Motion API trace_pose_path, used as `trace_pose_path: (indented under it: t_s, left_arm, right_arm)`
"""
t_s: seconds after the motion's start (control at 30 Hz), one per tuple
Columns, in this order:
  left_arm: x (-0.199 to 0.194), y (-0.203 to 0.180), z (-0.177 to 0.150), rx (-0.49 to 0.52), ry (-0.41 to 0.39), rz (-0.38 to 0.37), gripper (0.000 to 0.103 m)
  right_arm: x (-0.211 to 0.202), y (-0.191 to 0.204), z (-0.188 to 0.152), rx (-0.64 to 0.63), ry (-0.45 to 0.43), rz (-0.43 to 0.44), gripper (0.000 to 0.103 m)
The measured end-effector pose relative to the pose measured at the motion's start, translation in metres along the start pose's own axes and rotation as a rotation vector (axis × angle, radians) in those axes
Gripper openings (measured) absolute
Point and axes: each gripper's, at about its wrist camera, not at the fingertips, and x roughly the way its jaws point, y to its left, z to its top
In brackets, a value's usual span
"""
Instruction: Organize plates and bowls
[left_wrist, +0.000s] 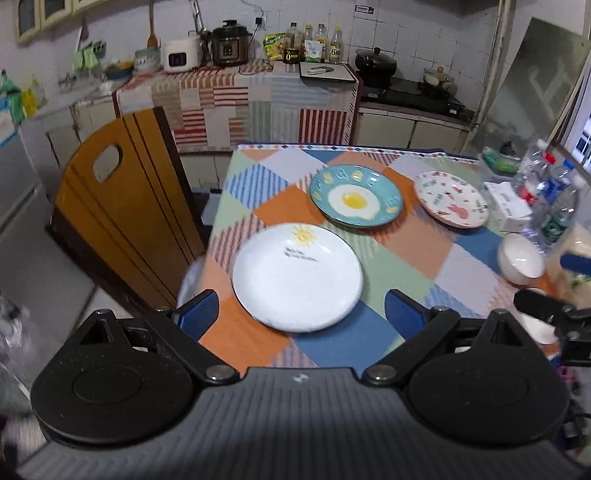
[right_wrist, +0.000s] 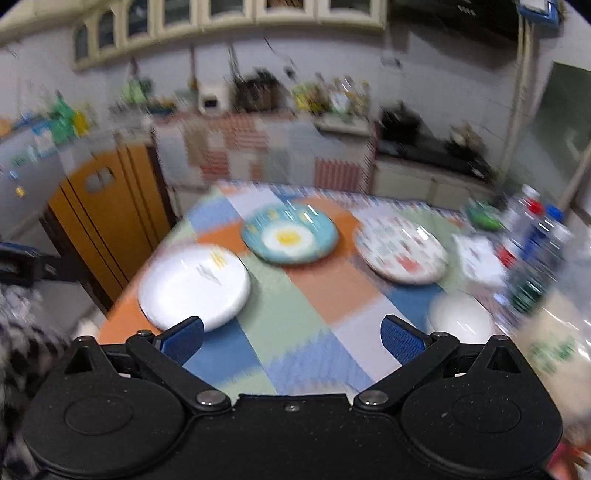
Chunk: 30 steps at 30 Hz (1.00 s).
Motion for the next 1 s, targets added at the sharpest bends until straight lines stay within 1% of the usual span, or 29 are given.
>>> trace_pose_path:
  t_s: [0.07,0.1,0.17,0.2,0.23,0.3,0.37,0.4,0.47,0.53,0.57,0.6,0.63,0.73,0.8,0.83,0.87,0.9,0.93,0.97,1.0]
  left_arm:
    - [0.017,0.007,0.007,-0.006,-0.006,-0.020,0.096]
    - [0.027,0.010,0.009,-0.006,0.001,-0.020,0.096]
    - [0.045,0.015,0.013,-0.008,-0.004,-0.047,0.095]
    - [0.057,0.018,0.015,-0.011,-0.001,-0.047,0.095]
    - [0.069,0.020,0.015,-0.018,0.014,-0.042,0.095]
    - [0.092,0.025,0.013,-0.034,0.033,-0.041,0.094]
    - [0.112,0.029,0.011,-0.057,0.045,-0.039,0.092]
    - [0.125,0.034,0.008,-0.076,0.065,-0.039,0.092]
    - [0.145,0.043,0.002,-0.122,0.093,-0.054,0.090]
    - [0.166,0.055,-0.003,-0.200,0.150,-0.031,0.089]
    - [0.174,0.060,-0.005,-0.224,0.174,-0.027,0.089]
    - [0.183,0.062,-0.007,-0.239,0.190,-0.034,0.088]
    - [0.190,0.065,-0.008,-0.239,0.197,-0.040,0.084]
    - [0.214,0.067,-0.022,-0.268,0.254,-0.049,0.080]
    - [0.222,0.068,-0.028,-0.262,0.256,-0.043,0.079]
    - [0.224,0.069,-0.028,-0.260,0.248,-0.042,0.075]
    - [0.226,0.070,-0.028,-0.264,0.240,-0.055,0.070]
    - [0.228,0.072,-0.029,-0.279,0.225,-0.080,0.070]
    - [0.229,0.073,-0.029,-0.288,0.212,-0.084,0.069]
    - [0.230,0.075,-0.030,-0.291,0.204,-0.082,0.063]
    - [0.232,0.076,-0.029,-0.290,0.193,-0.071,0.059]
  right_arm:
    - [0.014,0.001,0.003,-0.022,-0.102,0.096,0.103]
    - [0.020,0.001,0.004,-0.031,-0.154,0.126,0.103]
    - [0.034,0.002,0.009,-0.058,-0.262,0.178,0.103]
    - [0.043,0.002,0.013,-0.077,-0.290,0.199,0.103]
    - [0.055,0.004,0.019,-0.084,-0.278,0.213,0.103]
    - [0.084,0.004,0.033,-0.070,-0.193,0.274,0.103]
    - [0.119,-0.001,0.041,0.002,-0.076,0.306,0.103]
    - [0.138,-0.005,0.040,0.044,-0.010,0.318,0.102]
    - [0.174,-0.013,0.032,0.122,0.101,0.350,0.096]
    - [0.199,-0.013,0.018,0.160,0.195,0.355,0.094]
    - [0.209,-0.012,0.010,0.161,0.227,0.360,0.093]
    - [0.219,-0.009,0.000,0.162,0.249,0.361,0.092]
    - [0.227,-0.006,-0.006,0.169,0.271,0.356,0.091]
    - [0.249,-0.003,-0.020,0.222,0.337,0.365,0.082]
    - [0.260,-0.003,-0.027,0.246,0.365,0.375,0.073]
    - [0.260,-0.003,-0.028,0.253,0.377,0.375,0.070]
    - [0.264,-0.003,-0.030,0.258,0.389,0.377,0.064]
    - [0.272,-0.006,-0.029,0.261,0.397,0.387,0.054]
    - [0.275,-0.007,-0.027,0.262,0.403,0.402,0.050]
    - [0.278,-0.007,-0.027,0.262,0.413,0.410,0.044]
    - [0.280,-0.005,-0.027,0.255,0.418,0.399,0.038]
